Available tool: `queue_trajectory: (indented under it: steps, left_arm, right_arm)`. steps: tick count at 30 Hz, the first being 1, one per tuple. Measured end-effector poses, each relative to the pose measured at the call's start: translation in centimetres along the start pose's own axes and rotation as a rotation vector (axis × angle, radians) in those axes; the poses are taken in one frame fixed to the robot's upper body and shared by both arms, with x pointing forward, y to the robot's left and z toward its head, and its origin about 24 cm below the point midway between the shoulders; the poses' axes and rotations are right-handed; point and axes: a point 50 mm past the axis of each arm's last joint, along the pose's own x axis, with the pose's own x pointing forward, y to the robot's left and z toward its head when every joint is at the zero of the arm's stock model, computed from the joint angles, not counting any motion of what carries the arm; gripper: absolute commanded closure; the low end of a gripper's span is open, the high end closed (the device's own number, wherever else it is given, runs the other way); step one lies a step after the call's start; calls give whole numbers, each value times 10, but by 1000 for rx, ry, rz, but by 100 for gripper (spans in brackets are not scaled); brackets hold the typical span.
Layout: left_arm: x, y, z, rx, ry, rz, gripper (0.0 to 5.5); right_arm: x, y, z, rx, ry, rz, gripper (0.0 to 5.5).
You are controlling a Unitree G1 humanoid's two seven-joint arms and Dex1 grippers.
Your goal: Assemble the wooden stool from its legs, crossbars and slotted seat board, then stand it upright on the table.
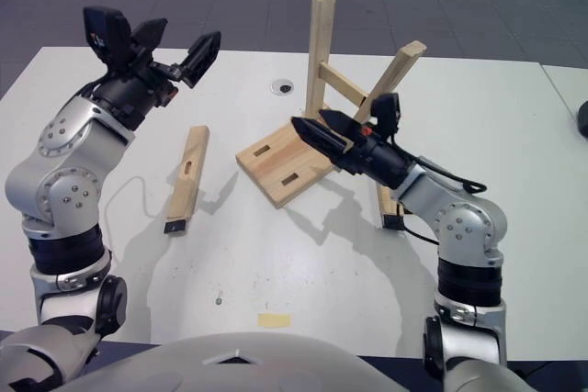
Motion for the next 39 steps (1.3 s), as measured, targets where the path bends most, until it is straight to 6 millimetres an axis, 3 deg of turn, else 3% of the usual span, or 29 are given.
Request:
queue_trajectory:
  steps: [6,9,11,15,23,33,39]
  left_arm:
    - [-2,4,1,16,1,19,10]
    - [-2,4,1,18,4,13,10]
    - [-2,4,0,19,6,12,10]
    - [-1,4,-2,19,13,9,10]
    - [1,6,-6,18,35,9,10]
    - [1,6,-11,22,48,27,10]
    - [3,4,-13,24,56,15,10]
  right_arm:
    - [-37,-55,-23,-16,207,-458,13]
    - [-41,-68,-14,-45,178,-591,13]
    - [-35,-71,0,-70,70,-653,13]
    - [-5,-56,16,-59,-110,-620,13]
    - [65,-21,19,-138,-162,-489,13]
    - [68,-13,20,-258,-197,-341,13]
    - [99,16,13,-316,-207,-201,13]
